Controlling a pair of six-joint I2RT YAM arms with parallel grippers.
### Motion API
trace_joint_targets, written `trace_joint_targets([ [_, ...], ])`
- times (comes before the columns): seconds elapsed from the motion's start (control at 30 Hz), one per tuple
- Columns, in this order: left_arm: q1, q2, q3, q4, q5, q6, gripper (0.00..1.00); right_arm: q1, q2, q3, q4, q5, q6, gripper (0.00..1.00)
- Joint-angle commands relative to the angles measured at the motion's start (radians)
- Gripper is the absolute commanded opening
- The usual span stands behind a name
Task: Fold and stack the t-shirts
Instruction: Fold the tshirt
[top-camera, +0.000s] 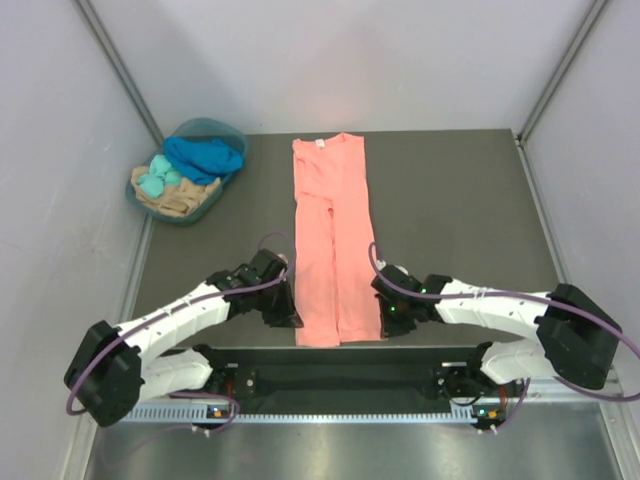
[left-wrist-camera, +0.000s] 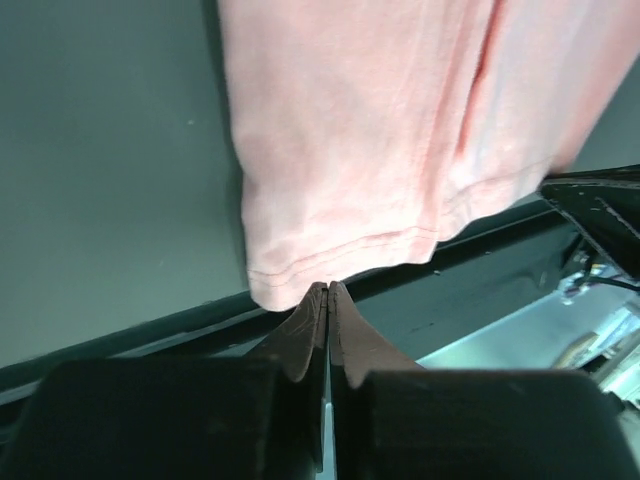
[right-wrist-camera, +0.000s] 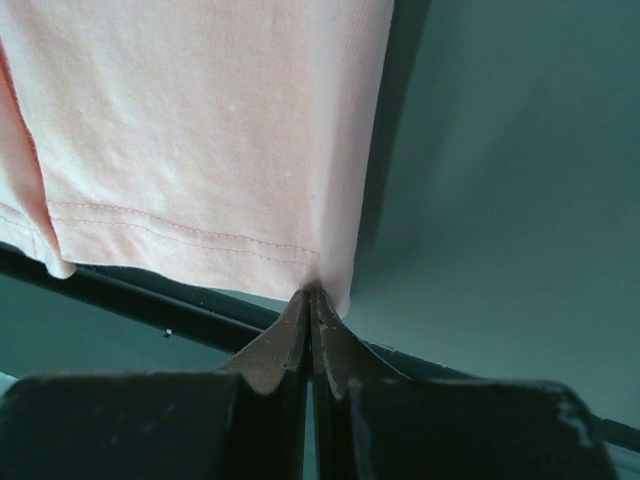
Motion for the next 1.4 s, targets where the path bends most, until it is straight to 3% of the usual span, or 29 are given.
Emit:
trace_joint_targets([
  [0.0,-0.005,0.012,0.005,0.075,0.038,-0.029,0.00,0.019,-0.039,0.003,-0.002,0.014,0.021,0.00],
  [0.37,-0.049,0.103,-0.065,0.100,0.015,-0.051,0.00,0.019,-0.141,0.047,-0.059,0.040,0.024,0.00],
  [0.73,-0.097,0.083,0.013,0.017,-0.034,-0.074,0.00,0.019,-0.147,0.050,-0.072,0.060,0.021,0.00],
  [1.17,-0.098,0.115,-0.035,0.011,-0.072,-0.064,0.00,0.014,-0.141,0.040,-0.085,0.078,0.013,0.00],
  [1.37,-0.107,0.118,-0.044,0.009,-0.064,-0.060,0.00,-0.001,-0.139,0.056,-0.117,0.088,-0.004,0.06],
])
